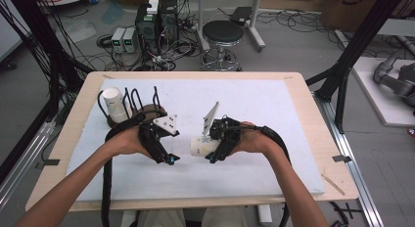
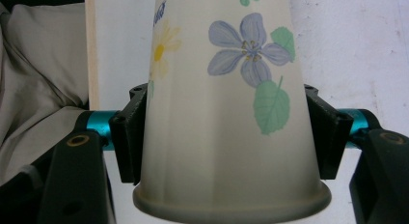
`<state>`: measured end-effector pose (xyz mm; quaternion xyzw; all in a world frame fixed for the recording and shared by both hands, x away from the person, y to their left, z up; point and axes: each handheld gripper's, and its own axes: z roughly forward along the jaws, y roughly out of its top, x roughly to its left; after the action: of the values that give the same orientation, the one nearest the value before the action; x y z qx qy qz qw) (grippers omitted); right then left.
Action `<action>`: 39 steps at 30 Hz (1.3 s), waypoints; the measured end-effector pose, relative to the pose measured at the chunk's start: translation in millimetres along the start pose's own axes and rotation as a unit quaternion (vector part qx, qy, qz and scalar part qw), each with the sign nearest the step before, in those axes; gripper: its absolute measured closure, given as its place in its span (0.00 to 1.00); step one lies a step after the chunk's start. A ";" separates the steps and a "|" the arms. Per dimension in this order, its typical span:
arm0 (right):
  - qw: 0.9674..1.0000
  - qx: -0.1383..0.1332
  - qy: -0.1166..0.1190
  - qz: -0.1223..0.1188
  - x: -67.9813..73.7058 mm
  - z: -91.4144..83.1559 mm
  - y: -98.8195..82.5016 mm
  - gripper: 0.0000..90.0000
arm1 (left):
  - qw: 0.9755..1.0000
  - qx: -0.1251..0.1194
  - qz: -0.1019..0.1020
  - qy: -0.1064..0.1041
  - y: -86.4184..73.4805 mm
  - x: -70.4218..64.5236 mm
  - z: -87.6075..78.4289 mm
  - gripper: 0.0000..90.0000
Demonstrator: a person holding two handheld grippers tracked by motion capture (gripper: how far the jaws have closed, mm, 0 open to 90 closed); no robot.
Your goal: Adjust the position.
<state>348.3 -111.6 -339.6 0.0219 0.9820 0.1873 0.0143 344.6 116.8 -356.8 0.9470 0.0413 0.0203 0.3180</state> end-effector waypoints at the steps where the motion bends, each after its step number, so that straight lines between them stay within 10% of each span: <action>1: 1.000 0.001 0.000 -0.001 0.1 0.2 0.0 0.34 | 1.000 0.001 0.001 0.001 0.9 0.1 1.3 0.16; 18: 1.000 0.000 0.006 -0.009 1.2 5.5 5.6 0.34 | 0.999 0.000 0.021 -0.025 30.1 -1.6 31.6 0.18; 39: 1.000 -0.007 0.006 -0.013 1.2 3.3 5.1 0.35 | 0.999 -0.018 0.020 -0.038 31.5 2.0 29.7 0.28</action>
<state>347.4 -105.6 -340.8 0.0079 0.9809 0.1940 0.0109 350.5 74.1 -361.5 0.9420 0.0101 -0.0082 0.3353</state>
